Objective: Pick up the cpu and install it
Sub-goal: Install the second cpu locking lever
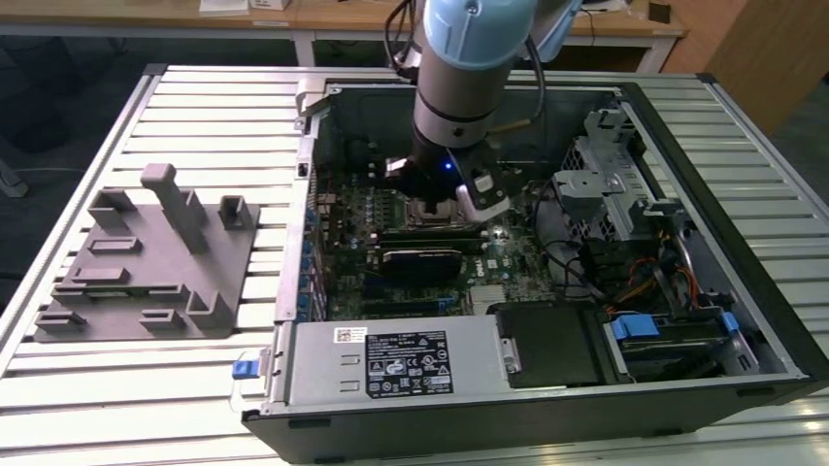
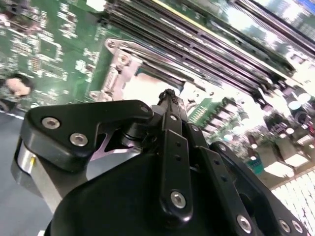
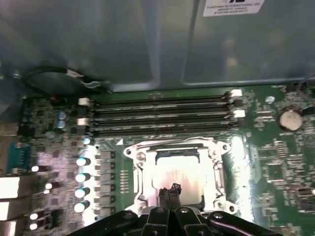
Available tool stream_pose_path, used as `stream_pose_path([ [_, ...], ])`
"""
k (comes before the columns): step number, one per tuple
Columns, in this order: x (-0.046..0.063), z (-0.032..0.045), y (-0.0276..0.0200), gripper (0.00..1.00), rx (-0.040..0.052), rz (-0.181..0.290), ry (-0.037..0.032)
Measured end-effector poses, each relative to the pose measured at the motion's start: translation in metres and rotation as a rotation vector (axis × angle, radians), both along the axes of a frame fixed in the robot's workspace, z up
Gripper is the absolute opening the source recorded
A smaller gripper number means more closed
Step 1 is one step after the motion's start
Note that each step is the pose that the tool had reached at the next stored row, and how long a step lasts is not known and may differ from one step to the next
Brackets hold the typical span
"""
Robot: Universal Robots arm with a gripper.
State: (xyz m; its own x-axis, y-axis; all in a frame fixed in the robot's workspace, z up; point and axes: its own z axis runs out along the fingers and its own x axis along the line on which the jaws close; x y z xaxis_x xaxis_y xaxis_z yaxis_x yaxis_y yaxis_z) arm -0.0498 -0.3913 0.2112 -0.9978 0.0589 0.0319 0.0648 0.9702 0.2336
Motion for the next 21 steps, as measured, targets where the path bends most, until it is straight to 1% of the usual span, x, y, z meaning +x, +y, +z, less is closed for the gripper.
stream_pose_path([
  [2, -0.001, -0.0005, 0.0003, 0.11, 0.0002, 0.000, -0.0316],
  [3, -0.001, -0.0008, 0.0005, 0.11, 0.0003, 0.000, -0.0436],
  [4, -0.001, -0.0010, 0.0010, 0.11, 0.0003, 0.000, -0.0508],
  [5, -0.001, -0.0011, 0.0022, 0.11, 0.0000, 0.000, -0.0532],
  [7, -0.001, -0.0012, 0.0068, 0.11, -0.0027, 0.000, -0.0556],
  [8, -0.001, -0.0012, 0.0086, 0.11, -0.0080, 0.000, -0.0562],
  [9, -0.001, -0.0012, 0.0102, 0.11, -0.0160, 0.000, -0.0566],
  [10, -0.001, -0.0012, 0.0113, 0.11, -0.0276, 0.001, -0.0570],
  [12, -0.001, -0.0012, 0.0124, 0.11, -0.0579, 0.000, -0.0572],
  [13, -0.001, -0.0012, 0.0129, 0.11, -0.0642, -0.001, -0.0573],
  [19, -0.001, -0.0005, 0.0164, 0.11, -0.0649, -0.001, -0.0572],
  [21, -0.001, 0.0028, 0.0169, 0.11, -0.0647, -0.002, -0.0573],
])
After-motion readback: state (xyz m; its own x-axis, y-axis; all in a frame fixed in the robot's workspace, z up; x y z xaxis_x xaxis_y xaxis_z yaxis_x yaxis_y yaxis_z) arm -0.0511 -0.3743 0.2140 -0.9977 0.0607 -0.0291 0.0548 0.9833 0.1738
